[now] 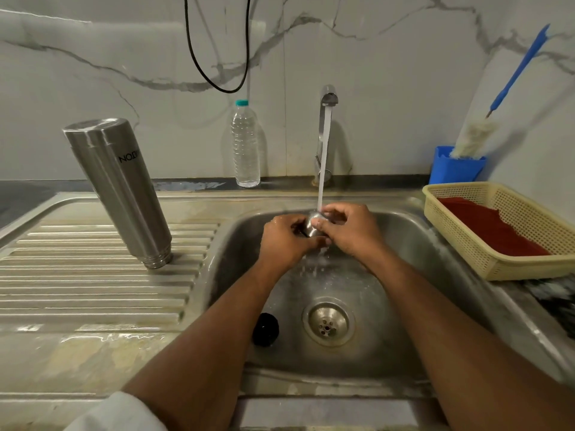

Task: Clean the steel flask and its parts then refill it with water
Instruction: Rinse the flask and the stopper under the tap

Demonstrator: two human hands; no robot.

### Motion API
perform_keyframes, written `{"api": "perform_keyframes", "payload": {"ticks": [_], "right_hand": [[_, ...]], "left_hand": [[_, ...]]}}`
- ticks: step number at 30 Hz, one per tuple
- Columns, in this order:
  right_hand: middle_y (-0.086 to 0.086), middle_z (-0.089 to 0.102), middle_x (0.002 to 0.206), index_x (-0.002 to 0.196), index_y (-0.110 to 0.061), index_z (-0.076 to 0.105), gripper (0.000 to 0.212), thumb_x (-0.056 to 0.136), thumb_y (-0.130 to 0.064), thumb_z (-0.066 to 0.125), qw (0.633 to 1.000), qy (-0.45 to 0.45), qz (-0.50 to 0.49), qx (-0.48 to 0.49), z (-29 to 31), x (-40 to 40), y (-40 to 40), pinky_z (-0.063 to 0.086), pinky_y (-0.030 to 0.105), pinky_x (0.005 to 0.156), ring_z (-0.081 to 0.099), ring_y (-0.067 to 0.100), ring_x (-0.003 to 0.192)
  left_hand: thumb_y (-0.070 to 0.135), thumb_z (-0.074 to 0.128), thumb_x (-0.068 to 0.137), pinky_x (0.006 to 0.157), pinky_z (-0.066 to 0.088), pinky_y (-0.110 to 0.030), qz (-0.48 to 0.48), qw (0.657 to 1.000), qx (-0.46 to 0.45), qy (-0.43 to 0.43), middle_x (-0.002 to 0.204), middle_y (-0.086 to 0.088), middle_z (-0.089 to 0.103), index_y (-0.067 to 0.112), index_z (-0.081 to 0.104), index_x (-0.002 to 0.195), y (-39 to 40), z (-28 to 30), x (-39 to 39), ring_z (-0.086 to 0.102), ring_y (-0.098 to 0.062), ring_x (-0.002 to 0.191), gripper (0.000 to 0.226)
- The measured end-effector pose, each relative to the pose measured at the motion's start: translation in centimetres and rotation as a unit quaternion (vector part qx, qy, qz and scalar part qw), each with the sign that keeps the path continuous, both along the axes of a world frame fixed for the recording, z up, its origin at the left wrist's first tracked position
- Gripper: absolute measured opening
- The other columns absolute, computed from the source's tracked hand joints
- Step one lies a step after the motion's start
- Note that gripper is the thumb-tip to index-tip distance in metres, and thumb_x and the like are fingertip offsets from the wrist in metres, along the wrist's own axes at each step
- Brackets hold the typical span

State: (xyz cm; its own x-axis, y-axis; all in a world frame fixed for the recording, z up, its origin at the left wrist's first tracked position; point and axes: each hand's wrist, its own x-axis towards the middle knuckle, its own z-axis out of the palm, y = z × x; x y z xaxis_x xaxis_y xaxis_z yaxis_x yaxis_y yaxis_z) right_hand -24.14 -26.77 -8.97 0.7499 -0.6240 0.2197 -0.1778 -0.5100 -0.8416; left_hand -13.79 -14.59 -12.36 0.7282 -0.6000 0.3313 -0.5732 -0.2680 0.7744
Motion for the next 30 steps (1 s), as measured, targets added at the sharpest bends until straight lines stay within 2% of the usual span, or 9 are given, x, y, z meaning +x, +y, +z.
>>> {"api": "perform_keyframes", "payload": {"ticks": [2,4,8,10,15,20,22,25,30], "right_hand": [[-0.001,0.071,0.132,0.134,-0.021,0.070,0.041,0.093,-0.023,0.078,1.000,-0.002,0.018,-0.023,-0.1,0.4,0.6,0.057,0.031,0.099,0.066,0.014,0.120],[0.000,0.072,0.130,0.131,-0.020,0.071,0.040,0.092,-0.021,0.079,0.999,-0.020,0.006,-0.050,0.0,0.7,1.1,0.055,0.031,0.104,0.067,0.012,0.118],[0.000,0.081,0.102,0.107,-0.015,0.082,0.028,0.080,-0.020,0.089,0.992,-0.079,-0.063,-0.071,0.7,0.6,1.4,0.060,0.016,0.079,0.073,0.004,0.085],[-0.001,0.081,0.094,0.103,-0.014,0.083,0.025,0.079,-0.020,0.090,0.991,-0.087,-0.079,-0.071,0.8,0.6,1.3,0.051,0.004,0.066,0.070,-0.001,0.076],[0.000,0.073,0.129,0.132,-0.019,0.072,0.036,0.096,-0.022,0.075,0.996,-0.058,-0.015,-0.061,0.5,1.0,1.5,0.046,0.008,0.090,0.067,0.013,0.118],[-0.006,0.079,0.099,0.106,-0.016,0.082,0.031,0.077,-0.021,0.092,0.991,-0.110,-0.058,-0.043,0.7,0.5,0.9,0.054,0.005,0.070,0.068,-0.005,0.080],[-0.010,0.077,0.091,0.101,-0.017,0.083,0.029,0.074,-0.021,0.093,0.990,-0.114,-0.065,-0.049,0.6,0.7,1.1,0.051,0.002,0.065,0.067,-0.007,0.076],[-0.006,0.079,0.095,0.102,-0.017,0.082,0.021,0.082,-0.018,0.088,0.992,-0.100,-0.029,-0.066,0.6,0.8,1.3,0.050,0.001,0.068,0.066,-0.009,0.077],[-0.009,0.076,0.082,0.088,-0.015,0.083,0.014,0.078,-0.018,0.091,0.993,-0.100,-0.058,-0.029,1.4,0.5,0.9,0.062,0.019,0.064,0.072,0.002,0.074]], "left_hand": [[0.036,0.094,0.072,0.082,0.062,-0.038,-0.003,1.000,-0.014,-0.009,0.085,0.011,0.077,0.026,0.080,0.102,0.1,0.0,0.0,0.072,-0.003,0.079,0.035],[0.035,0.093,0.074,0.081,0.062,-0.039,-0.009,0.999,-0.028,-0.019,0.084,0.011,0.078,0.027,0.080,0.100,0.2,0.2,0.0,0.072,-0.003,0.079,0.030],[0.035,0.092,0.074,0.065,0.056,-0.033,0.006,0.999,-0.042,-0.032,0.064,0.012,0.067,0.032,0.071,0.072,0.1,0.7,-0.2,0.059,-0.001,0.059,0.022],[0.037,0.091,0.076,0.063,0.055,-0.028,0.003,0.998,-0.043,-0.040,0.063,0.014,0.066,0.031,0.075,0.078,0.1,0.8,-0.3,0.058,0.001,0.058,0.017],[0.037,0.086,0.080,0.072,0.063,-0.038,0.015,0.998,-0.049,-0.045,0.075,0.011,0.074,0.027,0.078,0.087,0.1,0.8,-0.3,0.070,-0.004,0.070,0.014],[0.038,0.087,0.080,0.062,0.055,-0.027,-0.001,0.999,-0.039,-0.024,0.069,0.011,0.070,0.025,0.077,0.085,-0.2,1.0,-0.8,0.063,-0.003,0.061,0.017],[0.034,0.090,0.078,0.073,0.061,-0.031,-0.003,0.999,-0.043,-0.006,0.081,0.010,0.075,0.024,0.078,0.096,-0.3,1.1,-0.8,0.070,-0.003,0.073,0.023],[0.034,0.090,0.077,0.080,0.063,-0.041,0.000,0.999,-0.043,-0.006,0.092,0.010,0.077,0.027,0.077,0.111,0.1,1.1,-0.7,0.073,-0.009,0.083,0.037],[0.046,0.090,0.074,0.075,0.063,-0.045,0.010,1.000,-0.014,-0.002,0.080,0.008,0.075,0.028,0.076,0.096,0.2,1.3,-0.7,0.072,-0.012,0.074,0.032]]}}
